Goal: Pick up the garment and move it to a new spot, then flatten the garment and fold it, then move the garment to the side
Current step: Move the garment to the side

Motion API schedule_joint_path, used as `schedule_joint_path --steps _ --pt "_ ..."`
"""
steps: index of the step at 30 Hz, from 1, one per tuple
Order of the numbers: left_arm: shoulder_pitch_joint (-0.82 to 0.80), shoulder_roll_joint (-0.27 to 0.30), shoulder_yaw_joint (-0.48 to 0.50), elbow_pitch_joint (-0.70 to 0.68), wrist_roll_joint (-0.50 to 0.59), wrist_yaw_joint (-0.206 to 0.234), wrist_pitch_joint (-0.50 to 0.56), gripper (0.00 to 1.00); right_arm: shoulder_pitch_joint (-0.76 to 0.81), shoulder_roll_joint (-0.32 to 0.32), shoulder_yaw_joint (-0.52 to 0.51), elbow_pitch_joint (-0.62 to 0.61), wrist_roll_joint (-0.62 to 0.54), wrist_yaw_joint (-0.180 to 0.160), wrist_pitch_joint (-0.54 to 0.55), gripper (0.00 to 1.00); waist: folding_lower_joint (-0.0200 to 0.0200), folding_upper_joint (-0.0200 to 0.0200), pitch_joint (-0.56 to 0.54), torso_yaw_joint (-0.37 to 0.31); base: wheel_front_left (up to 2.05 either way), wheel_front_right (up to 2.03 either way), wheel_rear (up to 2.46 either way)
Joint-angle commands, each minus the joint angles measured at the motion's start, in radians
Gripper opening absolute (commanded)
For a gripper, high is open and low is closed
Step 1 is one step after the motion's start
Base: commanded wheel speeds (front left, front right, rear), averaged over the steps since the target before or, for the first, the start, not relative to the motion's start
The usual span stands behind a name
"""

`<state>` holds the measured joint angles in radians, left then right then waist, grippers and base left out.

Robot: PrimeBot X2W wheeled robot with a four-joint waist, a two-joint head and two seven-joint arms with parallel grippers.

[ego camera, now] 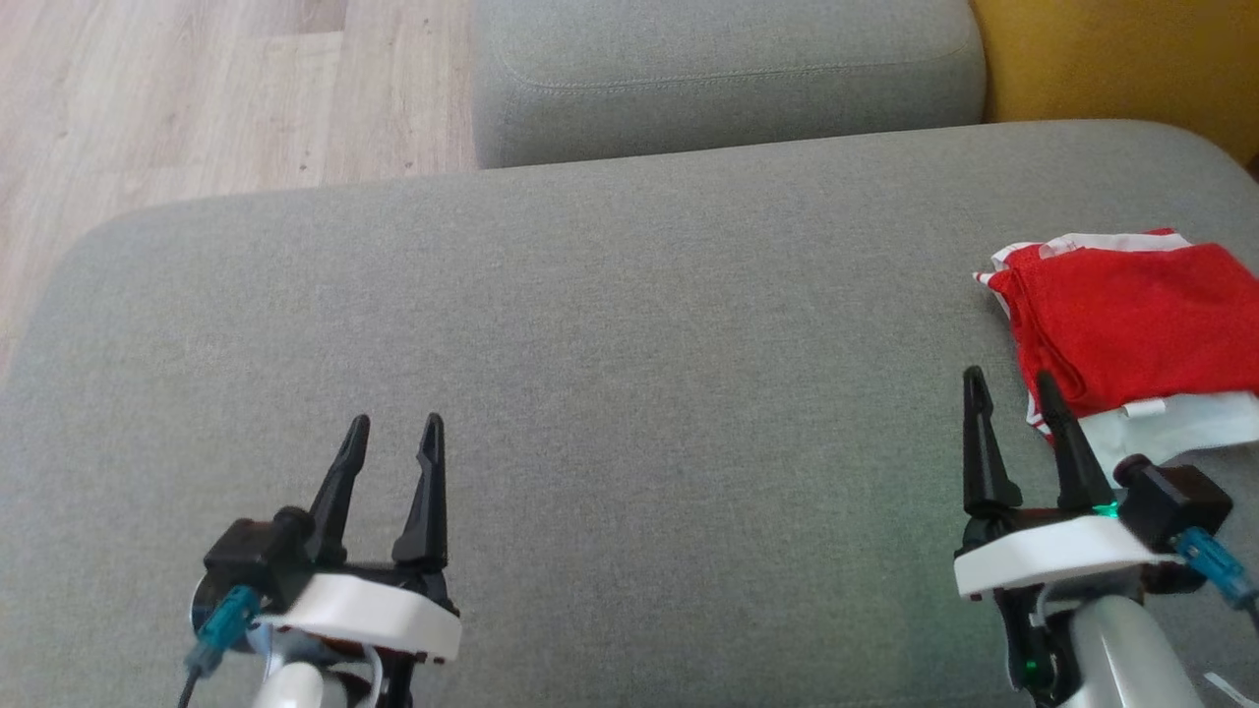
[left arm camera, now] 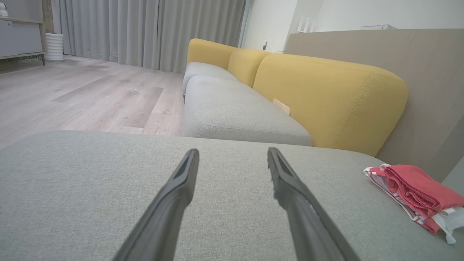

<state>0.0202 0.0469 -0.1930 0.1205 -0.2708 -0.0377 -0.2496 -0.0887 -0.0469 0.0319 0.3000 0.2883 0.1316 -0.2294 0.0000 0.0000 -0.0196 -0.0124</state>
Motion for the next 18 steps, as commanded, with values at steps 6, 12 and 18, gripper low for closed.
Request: schedule_joint_path --steps 6,12,18 --pt "-0.021 0.003 0.051 -0.066 -0.009 0.044 -0.012 1.00 -0.026 -0.003 0.034 -0.032 -0.003 -0.001 -0.020 1.00 0.0000 0.0000 -0.005 -0.002 0.00 0.00 0.00" --pt "-0.017 0.003 0.054 -0.070 -0.006 0.047 -0.012 1.00 -0.030 -0.003 0.029 -0.030 -0.007 -0.001 -0.024 1.00 0.0000 0.0000 -0.006 -0.004 0.00 0.00 0.00" --pt "-0.013 0.003 0.053 -0.073 -0.014 0.041 -0.012 1.00 -0.028 -0.003 0.035 -0.029 -0.001 -0.001 -0.027 1.00 0.0000 0.0000 -0.004 -0.007 0.00 0.00 0.00"
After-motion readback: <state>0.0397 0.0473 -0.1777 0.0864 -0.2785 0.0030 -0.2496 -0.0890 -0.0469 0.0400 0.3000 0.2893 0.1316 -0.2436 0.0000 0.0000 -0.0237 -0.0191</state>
